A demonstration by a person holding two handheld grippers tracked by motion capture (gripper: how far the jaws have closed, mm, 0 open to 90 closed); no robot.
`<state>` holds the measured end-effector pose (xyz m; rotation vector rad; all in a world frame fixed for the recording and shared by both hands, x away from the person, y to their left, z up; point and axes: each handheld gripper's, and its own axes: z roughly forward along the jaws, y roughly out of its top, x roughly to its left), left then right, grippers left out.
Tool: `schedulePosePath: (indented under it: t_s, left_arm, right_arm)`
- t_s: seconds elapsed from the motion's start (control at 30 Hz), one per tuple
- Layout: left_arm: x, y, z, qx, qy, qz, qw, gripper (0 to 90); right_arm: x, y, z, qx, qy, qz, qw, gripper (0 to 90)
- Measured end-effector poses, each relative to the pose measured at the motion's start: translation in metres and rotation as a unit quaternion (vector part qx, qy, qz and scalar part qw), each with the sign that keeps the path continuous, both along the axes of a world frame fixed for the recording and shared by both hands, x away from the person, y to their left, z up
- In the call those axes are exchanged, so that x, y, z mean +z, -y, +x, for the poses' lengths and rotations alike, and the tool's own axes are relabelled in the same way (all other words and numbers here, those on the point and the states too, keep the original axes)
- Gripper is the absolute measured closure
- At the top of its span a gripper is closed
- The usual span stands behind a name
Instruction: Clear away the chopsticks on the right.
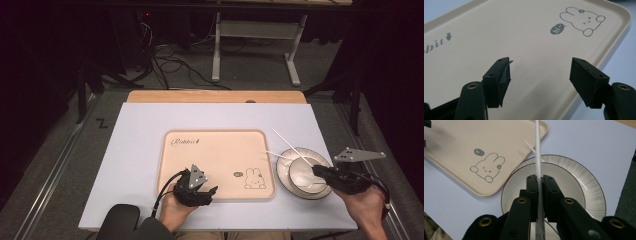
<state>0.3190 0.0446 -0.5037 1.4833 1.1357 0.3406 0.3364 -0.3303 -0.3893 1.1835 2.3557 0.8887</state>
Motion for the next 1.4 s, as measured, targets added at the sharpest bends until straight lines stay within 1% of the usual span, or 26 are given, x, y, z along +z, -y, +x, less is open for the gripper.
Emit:
schedulePosePath:
  t_s: [0.03, 0.1, 0.17, 0.27, 0.3, 0.33, 0.4, 0.47, 0.53, 0.57, 0.67, 0.73, 0.77, 0.8, 0.83, 0.9, 0.97, 1.03, 1.07, 1.1, 1.13, 1.2, 1.23, 1.27, 1.33, 1.4]
  left_arm:
    - [0.000, 0.001, 0.001, -0.002, 0.001, -0.001, 1.0000, 33.3]
    - [0.001, 0.003, 0.002, -0.006, 0.002, 0.001, 1.0000, 33.3]
    - [0.002, 0.005, 0.004, -0.012, 0.004, -0.005, 0.9999, 33.2]
    - [0.001, 0.008, 0.004, -0.020, 0.005, -0.005, 0.9998, 33.2]
    - [0.001, 0.009, 0.004, -0.026, 0.004, 0.001, 0.9997, 33.2]
    - [0.000, 0.010, 0.003, -0.028, 0.004, -0.002, 0.9996, 33.1]
    - [0.001, 0.011, 0.002, -0.034, 0.005, 0.001, 0.9994, 33.0]
    - [0.001, 0.012, 0.002, -0.035, 0.006, -0.003, 0.9994, 32.7]
    - [0.002, 0.011, 0.001, -0.033, 0.008, 0.001, 0.9994, 32.7]
    - [0.003, 0.011, 0.001, -0.033, 0.009, -0.003, 0.9994, 32.7]
    - [0.003, 0.010, 0.000, -0.030, 0.010, -0.003, 0.9995, 32.7]
    - [0.003, 0.010, -0.001, -0.030, 0.010, -0.001, 0.9995, 32.6]
    - [0.003, 0.010, -0.001, -0.032, 0.010, 0.006, 0.9994, 32.6]
    - [0.003, 0.010, -0.001, -0.032, 0.010, 0.003, 0.9994, 32.5]
    - [0.003, 0.010, -0.001, -0.032, 0.010, 0.003, 0.9994, 32.5]
    - [0.003, 0.010, -0.001, -0.031, 0.010, 0.004, 0.9995, 32.4]
    - [0.003, 0.010, -0.001, -0.031, 0.011, 0.004, 0.9994, 32.4]
    - [0.003, 0.010, -0.001, -0.030, 0.013, 0.000, 0.9995, 32.4]
    - [0.003, 0.010, -0.001, -0.031, 0.012, 0.001, 0.9994, 32.4]
    - [0.003, 0.010, 0.000, -0.030, 0.011, -0.004, 0.9995, 32.4]
    - [0.003, 0.009, 0.000, -0.030, 0.012, -0.001, 0.9995, 32.4]
    - [0.003, 0.010, -0.001, -0.030, 0.011, -0.003, 0.9995, 32.4]
    - [0.003, 0.010, -0.001, -0.032, 0.011, 0.003, 0.9994, 32.4]
    - [0.003, 0.010, -0.001, -0.032, 0.011, 0.003, 0.9994, 32.4]
    - [0.002, 0.011, -0.002, -0.032, 0.010, 0.010, 0.9994, 32.4]
    - [0.002, 0.010, -0.004, -0.030, 0.008, 0.010, 0.9995, 32.8]
  right_arm:
    - [0.000, -0.002, -0.002, -0.001, 0.000, -0.001, 1.0000, 85.6]
    - [-0.002, -0.008, -0.007, -0.002, 0.006, -0.003, 1.0000, 85.6]
    - [-0.004, -0.013, -0.013, -0.002, 0.008, -0.002, 1.0000, 85.6]
    - [-0.007, -0.020, -0.022, -0.007, 0.006, 0.000, 1.0000, 85.6]
    - [-0.008, -0.022, -0.025, -0.011, 0.003, 0.001, 0.9999, 85.6]
    - [-0.009, -0.023, -0.028, -0.011, 0.002, 0.002, 0.9999, 85.6]
    - [-0.011, -0.027, -0.033, -0.011, 0.003, 0.003, 0.9999, 85.6]
    - [-0.014, -0.031, -0.036, -0.008, 0.001, 0.017, 0.9998, 85.6]
    - [-0.017, -0.039, -0.038, -0.003, 0.000, 0.024, 0.9997, 85.6]
    - [-0.019, -0.043, -0.039, 0.002, 0.000, 0.028, 0.9996, 85.6]
    - [-0.025, -0.056, -0.038, 0.008, -0.005, 0.027, 0.9996, 85.6]
    - [-0.029, -0.065, -0.035, 0.015, -0.005, 0.032, 0.9994, 85.6]
    - [-0.031, -0.070, -0.033, 0.018, -0.007, 0.028, 0.9994, 85.6]
    - [-0.033, -0.073, -0.031, 0.020, -0.008, 0.021, 0.9995, 85.6]
    - [-0.034, -0.076, -0.029, 0.020, -0.009, 0.019, 0.9996, 85.6]
    - [-0.038, -0.081, -0.027, 0.015, -0.010, 0.025, 0.9995, 85.5]
    - [-0.042, -0.085, -0.025, 0.011, -0.016, 0.017, 0.9997, 85.5]
    - [-0.046, -0.087, -0.022, 0.010, -0.019, 0.017, 0.9996, 85.5]
    - [-0.049, -0.089, -0.021, 0.006, -0.021, 0.016, 0.9996, 85.5]
    - [-0.050, -0.090, -0.020, 0.005, -0.023, 0.017, 0.9996, 85.5]
    - [-0.052, -0.090, -0.018, 0.003, -0.024, 0.017, 0.9996, 85.5]
    - [-0.056, -0.092, -0.016, -0.004, -0.024, 0.019, 0.9995, 85.5]
    - [-0.057, -0.092, -0.014, -0.003, -0.028, 0.019, 0.9994, 85.5]
    - [-0.059, -0.093, -0.013, -0.003, -0.027, 0.018, 0.9995, 85.5]
    - [-0.061, -0.096, -0.010, -0.001, -0.028, 0.011, 0.9995, 85.4]
    - [-0.063, -0.098, -0.008, -0.003, -0.027, 0.010, 0.9996, 85.4]
